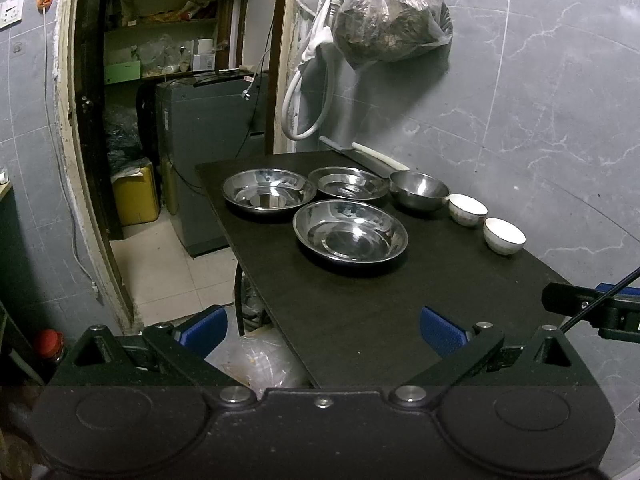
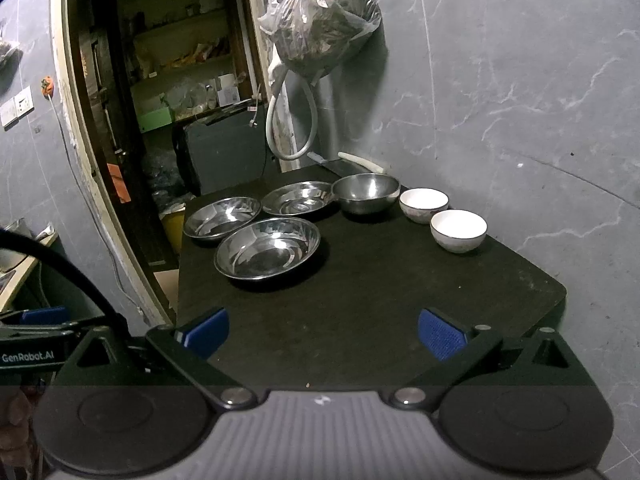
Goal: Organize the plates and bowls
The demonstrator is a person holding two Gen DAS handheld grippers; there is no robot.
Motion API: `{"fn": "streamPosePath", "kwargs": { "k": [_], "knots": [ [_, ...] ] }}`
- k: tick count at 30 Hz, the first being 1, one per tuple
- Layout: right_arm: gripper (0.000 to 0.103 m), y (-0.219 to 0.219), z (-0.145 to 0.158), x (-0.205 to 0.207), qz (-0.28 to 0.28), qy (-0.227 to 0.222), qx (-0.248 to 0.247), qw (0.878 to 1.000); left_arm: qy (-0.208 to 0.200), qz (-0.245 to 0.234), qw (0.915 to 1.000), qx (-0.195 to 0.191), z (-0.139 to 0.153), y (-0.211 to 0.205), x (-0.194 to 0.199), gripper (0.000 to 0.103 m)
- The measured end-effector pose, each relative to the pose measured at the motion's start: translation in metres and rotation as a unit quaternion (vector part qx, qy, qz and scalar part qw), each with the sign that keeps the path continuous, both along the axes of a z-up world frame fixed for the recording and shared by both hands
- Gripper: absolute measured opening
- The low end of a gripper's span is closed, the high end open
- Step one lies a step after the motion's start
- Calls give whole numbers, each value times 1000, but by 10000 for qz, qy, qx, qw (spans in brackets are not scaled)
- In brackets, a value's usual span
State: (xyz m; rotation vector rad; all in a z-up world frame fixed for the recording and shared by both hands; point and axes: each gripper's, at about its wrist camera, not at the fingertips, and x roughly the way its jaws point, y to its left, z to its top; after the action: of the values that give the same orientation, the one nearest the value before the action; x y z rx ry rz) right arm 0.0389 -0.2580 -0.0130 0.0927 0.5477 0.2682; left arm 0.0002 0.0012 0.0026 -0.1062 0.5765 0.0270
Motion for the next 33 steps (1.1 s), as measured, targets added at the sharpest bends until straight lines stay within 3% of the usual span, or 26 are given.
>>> {"fn": "streamPosePath", "kwargs": {
  "k": [33],
  "knots": [
    [103,-7,-1,-1,14,16,31,10000,19,-3,10000,8,-4,-5,3,102]
  ]
}}
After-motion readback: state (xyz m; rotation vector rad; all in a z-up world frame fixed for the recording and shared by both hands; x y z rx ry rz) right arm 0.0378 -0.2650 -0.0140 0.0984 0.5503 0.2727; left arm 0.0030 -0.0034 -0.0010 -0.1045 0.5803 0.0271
